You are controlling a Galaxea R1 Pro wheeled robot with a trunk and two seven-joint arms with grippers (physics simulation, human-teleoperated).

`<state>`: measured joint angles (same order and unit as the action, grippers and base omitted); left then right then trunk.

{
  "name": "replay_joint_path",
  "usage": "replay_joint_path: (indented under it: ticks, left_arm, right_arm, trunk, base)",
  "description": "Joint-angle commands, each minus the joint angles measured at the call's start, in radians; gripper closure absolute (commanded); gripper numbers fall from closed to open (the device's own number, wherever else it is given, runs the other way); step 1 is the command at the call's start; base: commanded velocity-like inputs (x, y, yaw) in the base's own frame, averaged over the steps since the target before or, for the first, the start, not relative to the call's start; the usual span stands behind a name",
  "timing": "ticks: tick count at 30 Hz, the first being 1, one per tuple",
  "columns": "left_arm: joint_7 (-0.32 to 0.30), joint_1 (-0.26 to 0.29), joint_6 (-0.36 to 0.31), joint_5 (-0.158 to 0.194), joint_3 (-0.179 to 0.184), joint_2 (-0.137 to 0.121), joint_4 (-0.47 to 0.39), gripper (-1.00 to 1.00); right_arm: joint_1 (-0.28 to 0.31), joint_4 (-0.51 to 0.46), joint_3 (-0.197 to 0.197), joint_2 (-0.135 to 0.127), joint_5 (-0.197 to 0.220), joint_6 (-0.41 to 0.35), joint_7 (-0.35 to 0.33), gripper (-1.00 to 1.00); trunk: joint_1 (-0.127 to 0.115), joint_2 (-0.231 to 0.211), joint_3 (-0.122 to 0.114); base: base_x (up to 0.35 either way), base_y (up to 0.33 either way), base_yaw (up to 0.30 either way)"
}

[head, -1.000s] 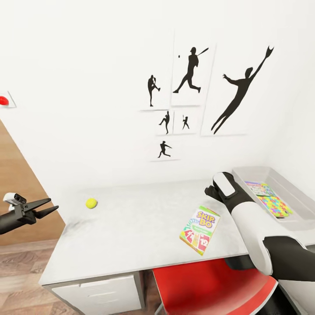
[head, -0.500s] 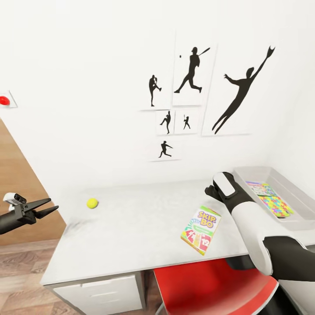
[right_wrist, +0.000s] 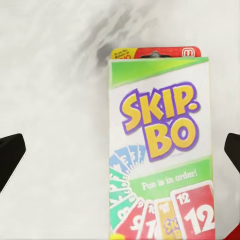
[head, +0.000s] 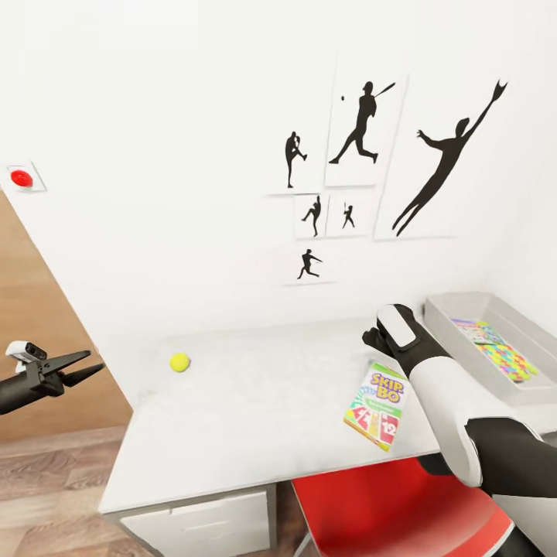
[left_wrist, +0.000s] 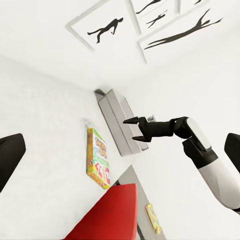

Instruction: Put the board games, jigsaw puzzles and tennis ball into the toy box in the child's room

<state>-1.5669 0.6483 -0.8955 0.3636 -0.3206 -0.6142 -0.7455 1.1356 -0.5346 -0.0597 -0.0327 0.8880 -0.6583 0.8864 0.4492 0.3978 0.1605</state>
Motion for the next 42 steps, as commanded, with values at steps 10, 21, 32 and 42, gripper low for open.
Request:
replay_joint_path:
  ticks: [10, 21, 32, 42]
  left_arm:
    - [-0.004, 0.001, -0.010, 0.000, 0.000, 0.000, 0.000, -1.00]
    - [-0.004, 0.001, -0.009, 0.000, 0.001, 0.001, 0.000, -1.00]
    - [-0.004, 0.001, -0.008, 0.001, 0.002, 0.001, 0.000, -1.00]
    - [-0.004, 0.001, -0.008, 0.001, 0.002, 0.001, 0.000, -1.00]
  right_arm:
    - [0.001, -0.001, -0.006, -0.001, 0.006, -0.006, 0.006, -1.00]
    - [0.001, -0.001, -0.006, -0.001, 0.006, -0.006, 0.006, -1.00]
    - [0.001, -0.001, -0.006, 0.000, 0.006, -0.006, 0.006, -1.00]
    - [0.000, -0.001, -0.006, -0.001, 0.006, -0.006, 0.006, -1.00]
  trunk:
    - [0.001, 0.002, 0.012]
    - [0.001, 0.002, 0.021]
    - [0.001, 0.002, 0.024]
    - [0.001, 0.002, 0.035]
  base:
    - [0.026, 0.044, -0.179]
    - [0.050, 0.036, -0.174]
    - [0.067, 0.040, -0.015]
    - [0.003, 0.001, 0.000]
